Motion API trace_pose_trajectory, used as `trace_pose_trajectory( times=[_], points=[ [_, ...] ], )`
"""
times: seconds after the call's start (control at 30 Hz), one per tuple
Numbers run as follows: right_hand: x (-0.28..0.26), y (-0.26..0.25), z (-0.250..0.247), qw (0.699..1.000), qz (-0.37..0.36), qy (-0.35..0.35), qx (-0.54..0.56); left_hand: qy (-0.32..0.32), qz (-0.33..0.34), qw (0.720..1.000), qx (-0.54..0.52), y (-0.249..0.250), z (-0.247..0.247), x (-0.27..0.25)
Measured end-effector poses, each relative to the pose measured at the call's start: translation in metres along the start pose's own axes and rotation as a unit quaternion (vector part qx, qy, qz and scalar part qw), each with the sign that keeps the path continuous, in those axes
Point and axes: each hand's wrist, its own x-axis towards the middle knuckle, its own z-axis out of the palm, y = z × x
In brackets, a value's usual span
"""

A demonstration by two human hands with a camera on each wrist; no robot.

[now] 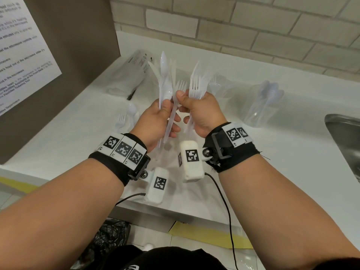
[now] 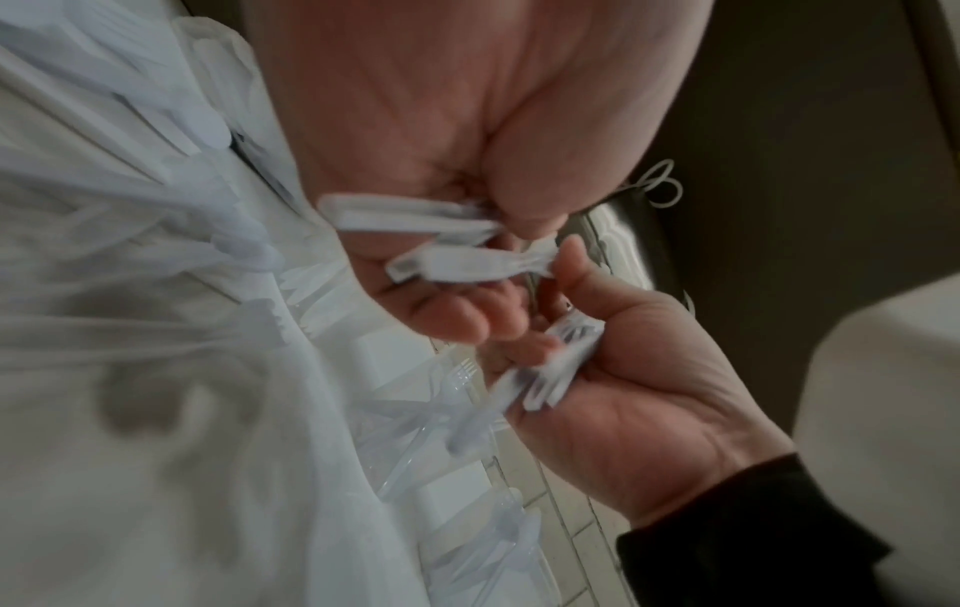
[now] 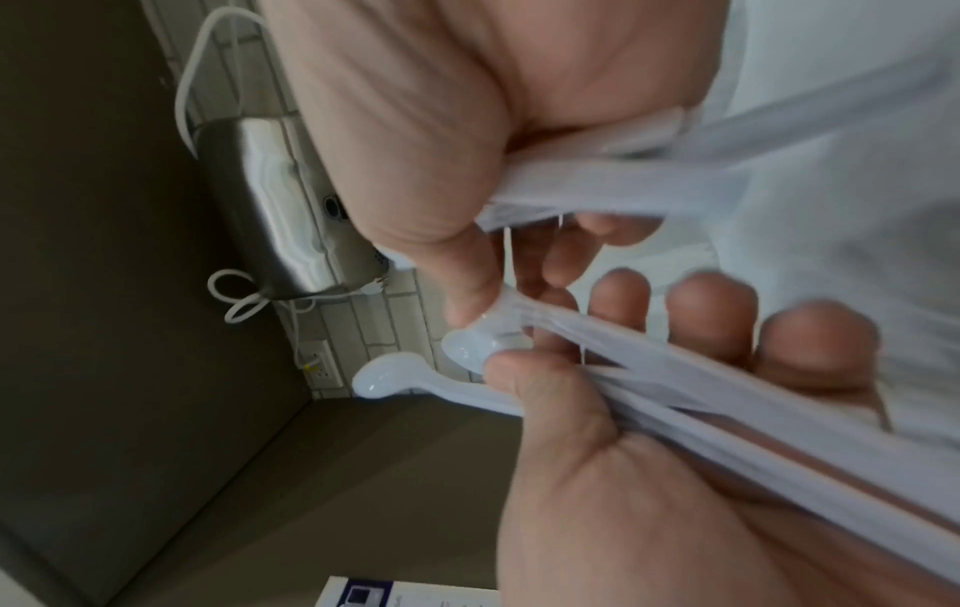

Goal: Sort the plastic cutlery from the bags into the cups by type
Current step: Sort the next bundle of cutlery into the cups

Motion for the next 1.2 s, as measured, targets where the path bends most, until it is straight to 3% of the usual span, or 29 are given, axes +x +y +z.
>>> trace_pose_trajectory(
  times=[0.2, 0.33, 0.43, 0.6, 0.9, 1.1, 1.2],
  points=[
    [0.016, -0.034, -0.013, 0.992, -0.108, 0.064, 0.019, 0.070, 0.007, 0.997, 0.030, -0.006, -0.003, 0.008],
    [0.044, -0.074, -0.040, 0.963, -0.219, 0.150, -0.040, 0.052, 0.009, 0.998, 0.042, -0.004, -0.004, 0.007],
    [0.068, -0.090, -0.059, 0.947, -0.259, 0.180, -0.062, 0.036, 0.006, 0.999, 0.031, 0.000, -0.002, 0.006],
    [0.098, -0.062, -0.080, 0.962, -0.204, 0.179, -0.027, 0.026, 0.005, 0.999, 0.023, 0.005, 0.000, 0.005],
    [0.104, -0.019, -0.096, 0.990, -0.089, 0.110, -0.024, 0.026, 0.002, 0.999, 0.027, 0.007, 0.000, 0.005],
    [0.102, -0.021, -0.101, 0.979, -0.136, 0.121, -0.088, 0.018, 0.002, 0.999, 0.033, 0.006, 0.005, 0.005],
    [0.105, -0.015, -0.099, 0.956, -0.139, 0.105, -0.234, 0.012, 0.000, 0.999, 0.036, 0.005, 0.007, 0.006]
  ],
)
